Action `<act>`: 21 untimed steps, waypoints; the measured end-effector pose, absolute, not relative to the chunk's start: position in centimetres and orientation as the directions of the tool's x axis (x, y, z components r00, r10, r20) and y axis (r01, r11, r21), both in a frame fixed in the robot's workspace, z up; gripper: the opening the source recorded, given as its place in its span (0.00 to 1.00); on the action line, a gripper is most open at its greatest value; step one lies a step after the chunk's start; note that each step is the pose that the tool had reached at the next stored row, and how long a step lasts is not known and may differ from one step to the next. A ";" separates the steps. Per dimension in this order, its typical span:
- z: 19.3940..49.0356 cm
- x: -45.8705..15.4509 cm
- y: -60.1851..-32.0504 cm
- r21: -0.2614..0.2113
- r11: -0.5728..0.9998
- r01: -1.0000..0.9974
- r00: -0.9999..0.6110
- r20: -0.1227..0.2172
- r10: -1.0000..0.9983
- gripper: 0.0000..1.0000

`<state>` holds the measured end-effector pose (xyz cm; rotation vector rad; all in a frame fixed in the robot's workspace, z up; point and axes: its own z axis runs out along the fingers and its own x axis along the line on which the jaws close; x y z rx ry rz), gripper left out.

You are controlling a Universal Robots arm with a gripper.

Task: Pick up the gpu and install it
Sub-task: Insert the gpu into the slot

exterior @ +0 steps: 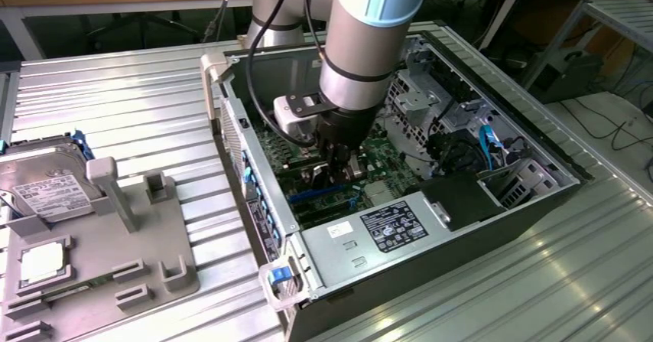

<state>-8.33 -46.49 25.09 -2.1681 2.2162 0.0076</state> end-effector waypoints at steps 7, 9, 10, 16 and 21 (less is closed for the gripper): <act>25.1 -8.2 -46.4 -0.025 0.022 -0.999 -0.021 -0.033 -0.999 0.28; 25.0 -8.2 -46.4 -0.025 0.022 -0.999 -0.022 -0.033 -0.999 0.28; 25.0 -8.2 -46.4 -0.025 0.022 -0.999 -0.021 -0.033 -0.999 0.28; 25.0 -8.4 -46.3 -0.025 0.022 -0.999 -0.022 -0.033 -0.999 0.28; 25.0 -8.5 -46.2 -0.024 0.022 -0.999 -0.022 -0.032 -0.999 0.28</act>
